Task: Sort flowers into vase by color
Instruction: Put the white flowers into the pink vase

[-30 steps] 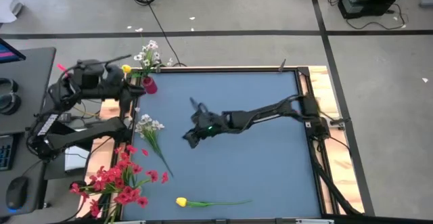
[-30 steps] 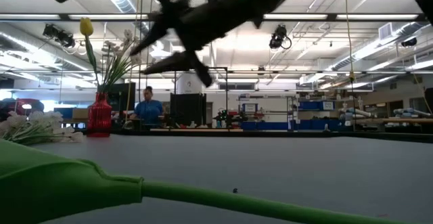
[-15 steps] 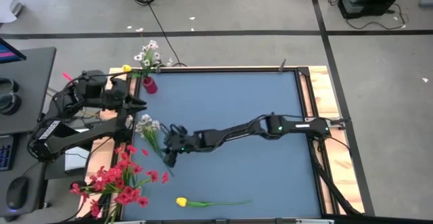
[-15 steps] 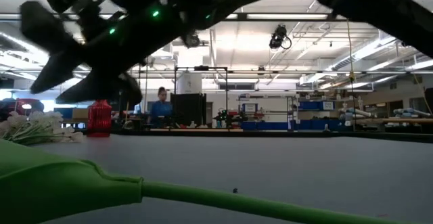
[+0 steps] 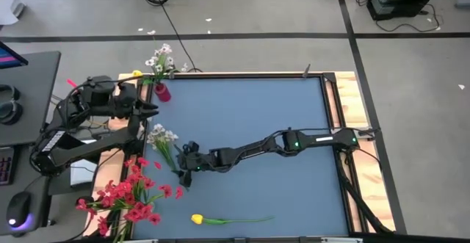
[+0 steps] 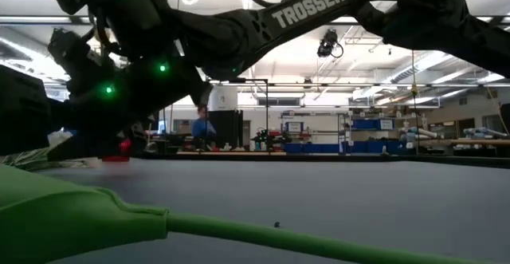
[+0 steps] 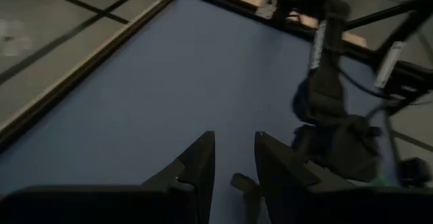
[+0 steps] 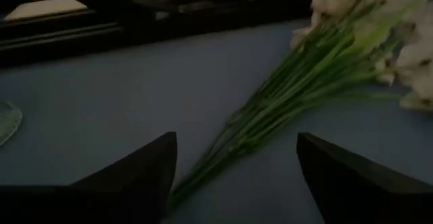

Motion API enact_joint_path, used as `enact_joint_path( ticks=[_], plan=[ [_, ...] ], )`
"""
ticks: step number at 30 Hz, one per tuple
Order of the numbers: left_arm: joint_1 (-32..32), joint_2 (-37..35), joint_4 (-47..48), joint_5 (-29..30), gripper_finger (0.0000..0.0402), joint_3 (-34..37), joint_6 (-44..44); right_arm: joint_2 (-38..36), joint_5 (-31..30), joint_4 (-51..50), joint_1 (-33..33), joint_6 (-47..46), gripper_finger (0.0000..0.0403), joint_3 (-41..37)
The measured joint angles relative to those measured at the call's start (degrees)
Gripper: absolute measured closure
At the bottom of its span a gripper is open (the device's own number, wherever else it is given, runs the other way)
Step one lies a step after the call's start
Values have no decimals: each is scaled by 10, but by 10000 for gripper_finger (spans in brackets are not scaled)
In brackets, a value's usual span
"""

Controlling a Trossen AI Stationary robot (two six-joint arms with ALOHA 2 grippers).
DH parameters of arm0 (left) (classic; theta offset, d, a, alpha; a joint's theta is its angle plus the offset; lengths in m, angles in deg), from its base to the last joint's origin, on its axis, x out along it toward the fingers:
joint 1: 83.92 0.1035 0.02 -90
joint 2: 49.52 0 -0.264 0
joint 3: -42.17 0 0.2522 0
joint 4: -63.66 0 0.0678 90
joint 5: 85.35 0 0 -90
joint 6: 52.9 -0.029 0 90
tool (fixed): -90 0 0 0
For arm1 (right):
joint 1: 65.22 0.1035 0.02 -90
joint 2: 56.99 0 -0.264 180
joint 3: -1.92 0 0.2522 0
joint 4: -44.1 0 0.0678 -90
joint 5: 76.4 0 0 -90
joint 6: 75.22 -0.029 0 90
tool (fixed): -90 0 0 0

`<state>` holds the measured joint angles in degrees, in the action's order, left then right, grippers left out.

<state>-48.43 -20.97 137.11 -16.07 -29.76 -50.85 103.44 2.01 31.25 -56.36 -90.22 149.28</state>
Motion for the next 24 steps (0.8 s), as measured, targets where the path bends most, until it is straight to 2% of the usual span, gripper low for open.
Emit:
enact_joint_path(
  ticks=[8,14,17,20,24],
  plan=[
    [0,4,0,26,292,0,0,18,-12,-12,3,75,90,3],
    [0,4,-1,28,292,0,3,-7,-181,-128,15,57,108,3],
    [0,4,-1,28,292,0,4,-35,-219,-186,16,56,115,-1],
    [0,4,-1,28,292,0,15,-71,-223,-273,15,-14,118,-2],
    [0,4,0,28,292,0,21,-126,-207,-409,15,-177,119,1]
  ],
)
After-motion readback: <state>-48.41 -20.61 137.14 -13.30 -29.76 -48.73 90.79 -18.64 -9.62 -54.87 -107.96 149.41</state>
